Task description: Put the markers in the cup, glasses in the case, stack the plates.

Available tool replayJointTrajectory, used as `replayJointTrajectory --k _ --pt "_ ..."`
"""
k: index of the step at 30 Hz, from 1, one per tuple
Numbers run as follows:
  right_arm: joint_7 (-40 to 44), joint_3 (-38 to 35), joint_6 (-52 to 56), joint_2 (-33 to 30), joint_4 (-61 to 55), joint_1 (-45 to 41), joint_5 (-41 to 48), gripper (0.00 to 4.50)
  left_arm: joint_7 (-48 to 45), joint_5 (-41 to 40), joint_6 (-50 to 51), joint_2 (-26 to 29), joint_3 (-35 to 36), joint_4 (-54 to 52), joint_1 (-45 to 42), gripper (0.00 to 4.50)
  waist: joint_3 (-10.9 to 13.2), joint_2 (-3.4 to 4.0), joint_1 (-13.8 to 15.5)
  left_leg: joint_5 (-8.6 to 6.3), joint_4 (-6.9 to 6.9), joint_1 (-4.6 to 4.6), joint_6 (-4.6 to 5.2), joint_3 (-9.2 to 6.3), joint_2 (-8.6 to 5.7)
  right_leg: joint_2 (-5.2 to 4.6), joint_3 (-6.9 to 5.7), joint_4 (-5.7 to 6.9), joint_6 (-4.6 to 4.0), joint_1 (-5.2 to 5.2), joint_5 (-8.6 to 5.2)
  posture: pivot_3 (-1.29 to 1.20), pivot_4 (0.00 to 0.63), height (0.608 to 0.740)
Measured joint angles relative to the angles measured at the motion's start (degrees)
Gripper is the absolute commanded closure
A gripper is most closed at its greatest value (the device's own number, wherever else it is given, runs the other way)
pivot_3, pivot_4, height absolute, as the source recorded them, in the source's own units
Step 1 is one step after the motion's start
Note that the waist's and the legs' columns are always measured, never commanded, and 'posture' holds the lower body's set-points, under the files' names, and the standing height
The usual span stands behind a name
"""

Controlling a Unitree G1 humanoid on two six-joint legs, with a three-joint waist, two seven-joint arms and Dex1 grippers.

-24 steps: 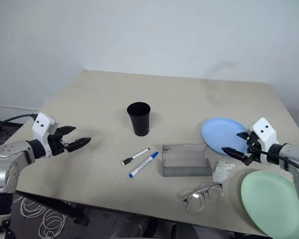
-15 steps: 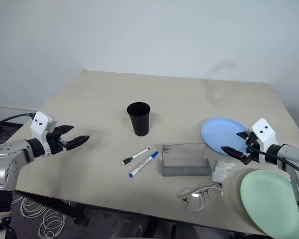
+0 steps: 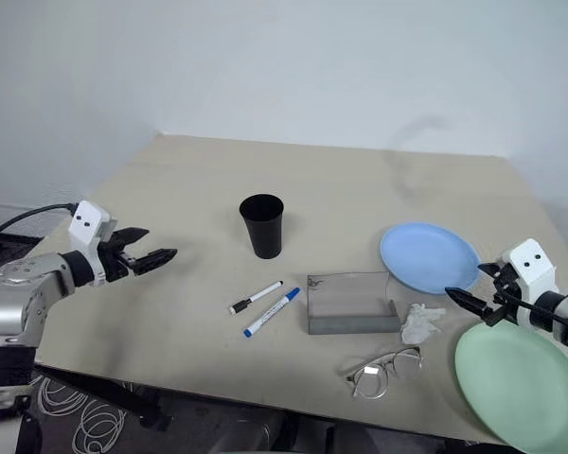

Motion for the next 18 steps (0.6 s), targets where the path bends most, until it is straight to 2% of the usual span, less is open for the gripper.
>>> replayJointTrajectory --k 11,18 --pt "0.0 -6.7 -5.0 -5.7 20.3 1.7 -1.9 0.00 -1.9 -0.1 -0.5 -0.9 -1.5 -1.4 -2.5 0.04 0.0 0.07 0.0 0.00 0.01 0.00 0.00 0.02 0.00 -0.03 -0.05 0.00 -0.09 0.03 0.05 0.00 0.000 0.722" --pt "2.4 -9.1 -7.3 -6.9 34.8 4.2 -1.7 0.00 -2.8 -0.3 -0.5 -2.0 -3.3 -1.5 -4.4 0.04 -0.2 0.22 -0.3 0.00 0.02 0.05 0.00 0.02 0.00 -0.02 -0.01 0.00 0.04 0.05 -0.02 0.00 0.000 0.722"
